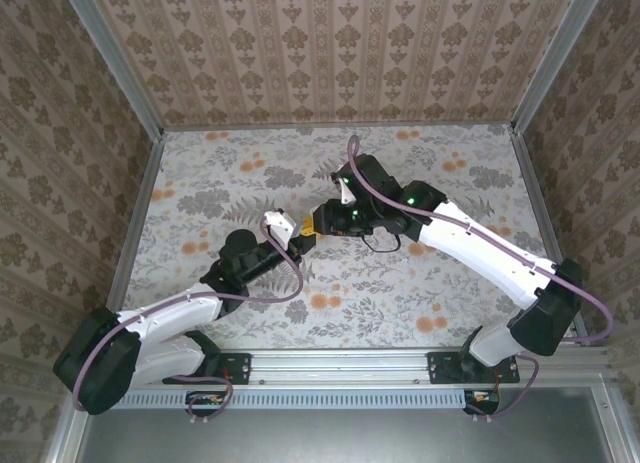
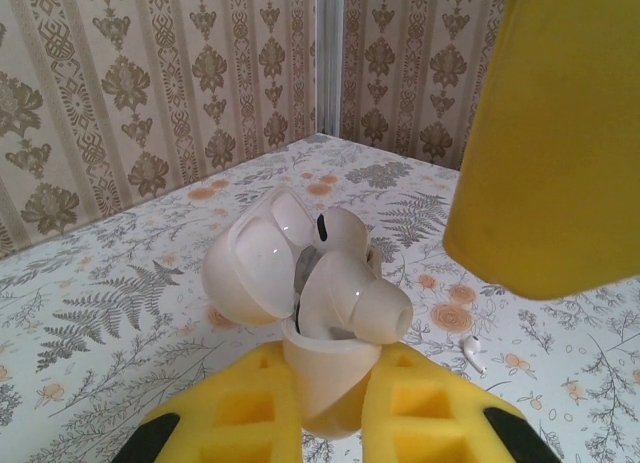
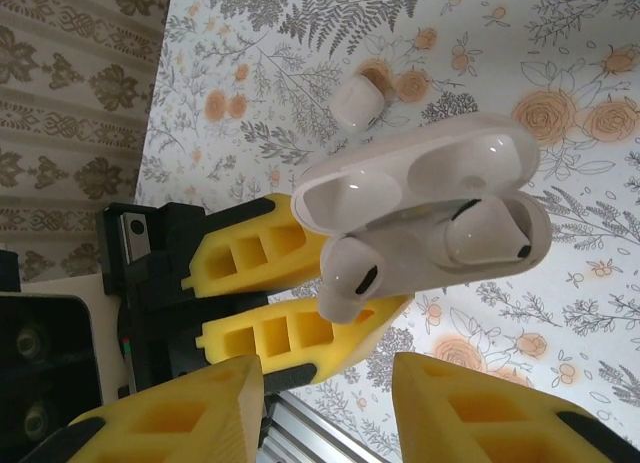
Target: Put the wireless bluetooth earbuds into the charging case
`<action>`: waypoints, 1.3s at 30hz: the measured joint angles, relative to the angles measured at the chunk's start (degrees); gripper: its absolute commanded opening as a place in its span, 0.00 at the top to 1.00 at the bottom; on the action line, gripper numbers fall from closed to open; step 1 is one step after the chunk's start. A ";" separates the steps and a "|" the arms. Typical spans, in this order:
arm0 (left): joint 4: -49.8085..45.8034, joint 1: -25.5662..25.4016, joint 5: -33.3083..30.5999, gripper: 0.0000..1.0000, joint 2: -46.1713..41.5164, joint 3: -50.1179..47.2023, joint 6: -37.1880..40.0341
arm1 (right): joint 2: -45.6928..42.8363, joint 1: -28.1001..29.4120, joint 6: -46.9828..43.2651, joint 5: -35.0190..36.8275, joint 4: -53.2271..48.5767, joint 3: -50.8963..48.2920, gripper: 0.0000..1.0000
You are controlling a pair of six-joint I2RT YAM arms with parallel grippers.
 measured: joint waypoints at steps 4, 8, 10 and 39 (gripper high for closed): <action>-0.24 0.00 0.02 1.00 0.00 0.09 0.02 | 1.22 0.00 -0.98 0.04 -1.20 1.42 0.62; -0.50 0.00 0.00 1.00 0.00 0.09 0.20 | 2.67 0.00 -2.27 0.61 -2.69 3.21 0.64; -0.50 0.00 0.02 1.00 -0.04 0.09 0.24 | 3.17 0.00 -2.93 0.92 -3.21 3.56 0.64; -0.55 0.00 0.02 1.00 -0.76 0.09 0.42 | 5.73 1.11 -9.22 13.20 -12.59 8.31 0.66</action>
